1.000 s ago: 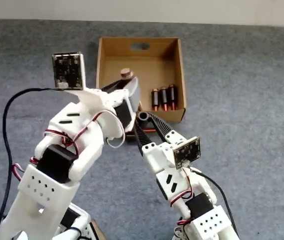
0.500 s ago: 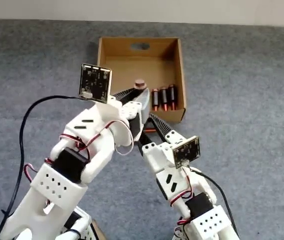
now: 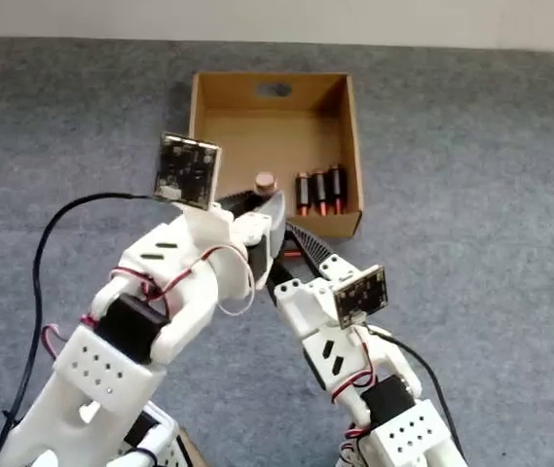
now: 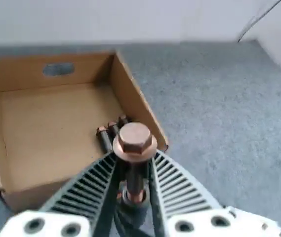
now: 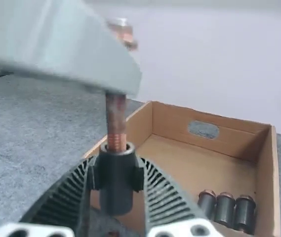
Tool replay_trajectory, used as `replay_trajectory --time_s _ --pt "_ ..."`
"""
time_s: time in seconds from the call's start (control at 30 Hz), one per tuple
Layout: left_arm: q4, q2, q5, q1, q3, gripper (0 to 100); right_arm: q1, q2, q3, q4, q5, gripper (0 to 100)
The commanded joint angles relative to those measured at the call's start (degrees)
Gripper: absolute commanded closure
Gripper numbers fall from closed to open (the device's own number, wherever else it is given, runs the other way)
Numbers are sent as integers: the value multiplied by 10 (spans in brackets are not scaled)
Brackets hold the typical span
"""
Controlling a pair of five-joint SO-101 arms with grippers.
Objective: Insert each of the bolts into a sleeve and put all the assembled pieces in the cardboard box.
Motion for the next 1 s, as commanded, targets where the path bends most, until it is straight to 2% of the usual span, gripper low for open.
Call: replay_trajectory --time_s 0.0,0.33,0.4,0.53,0.6,0.83,0.9,0.97 --pt "20 -7 -1 17 -2 993 0 -11 42 -13 4 991" --pt "29 -7 -1 17 -3 966 0 -11 42 -13 4 991" --pt "55 -7 -1 17 -7 896 0 -11 42 -12 4 991" --pt "101 -7 -1 17 -7 684 0 -11 42 -12 4 991" --pt "112 -9 -1 14 -10 627 0 -10 42 -12 4 991" --pt "154 -110 -1 -25 -92 627 0 -12 61 -13 4 991" --pt "171 -144 -2 -55 -106 680 0 -12 61 -13 4 991" --pt "188 -172 -2 -102 -107 799 0 -12 61 -13 4 991"
